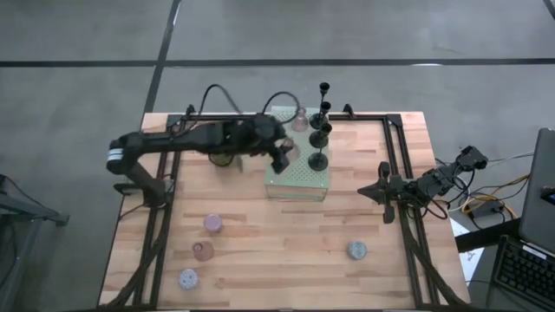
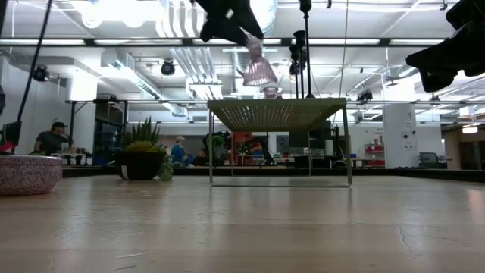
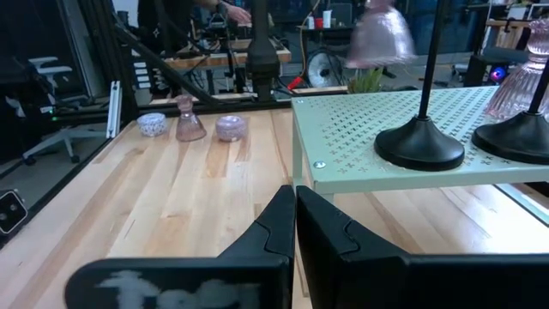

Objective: Pick & Place candle stick holders
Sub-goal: Put the top pink candle holder on the shelf aligned with the other pink candle holder

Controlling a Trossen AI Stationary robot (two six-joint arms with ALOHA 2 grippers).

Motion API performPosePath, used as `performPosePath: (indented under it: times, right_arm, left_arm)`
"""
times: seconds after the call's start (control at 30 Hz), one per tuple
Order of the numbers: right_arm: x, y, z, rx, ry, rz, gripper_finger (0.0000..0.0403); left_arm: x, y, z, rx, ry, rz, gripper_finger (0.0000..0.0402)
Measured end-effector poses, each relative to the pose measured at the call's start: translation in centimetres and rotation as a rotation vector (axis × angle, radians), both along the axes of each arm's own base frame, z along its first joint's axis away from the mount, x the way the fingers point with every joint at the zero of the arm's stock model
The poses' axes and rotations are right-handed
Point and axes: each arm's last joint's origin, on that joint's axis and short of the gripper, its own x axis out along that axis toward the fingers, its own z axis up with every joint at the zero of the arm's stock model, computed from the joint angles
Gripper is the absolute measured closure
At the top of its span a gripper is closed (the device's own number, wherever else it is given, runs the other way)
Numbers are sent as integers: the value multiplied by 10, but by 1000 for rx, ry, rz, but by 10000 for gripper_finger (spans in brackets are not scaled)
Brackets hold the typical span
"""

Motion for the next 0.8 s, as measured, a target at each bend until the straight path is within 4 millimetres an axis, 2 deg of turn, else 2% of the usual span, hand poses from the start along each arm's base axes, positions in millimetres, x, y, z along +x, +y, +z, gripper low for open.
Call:
performPosePath:
  times: [0.2, 0.4, 0.53, 0.8]
  right_arm:
    - [0, 0, 0, 2, 0, 0, 394]
    - [0, 0, 0, 1, 0, 0, 394]
    - [0, 0, 0, 2, 0, 0, 394]
    - [0, 0, 0, 0, 0, 0, 394]
  left_arm:
    - [26, 32, -11, 20, 78, 53, 210]
    - [40, 57, -27, -8, 106, 120, 210]
    - [47, 63, -34, -12, 110, 128, 210]
    - [53, 65, -34, -6, 68, 127, 210]
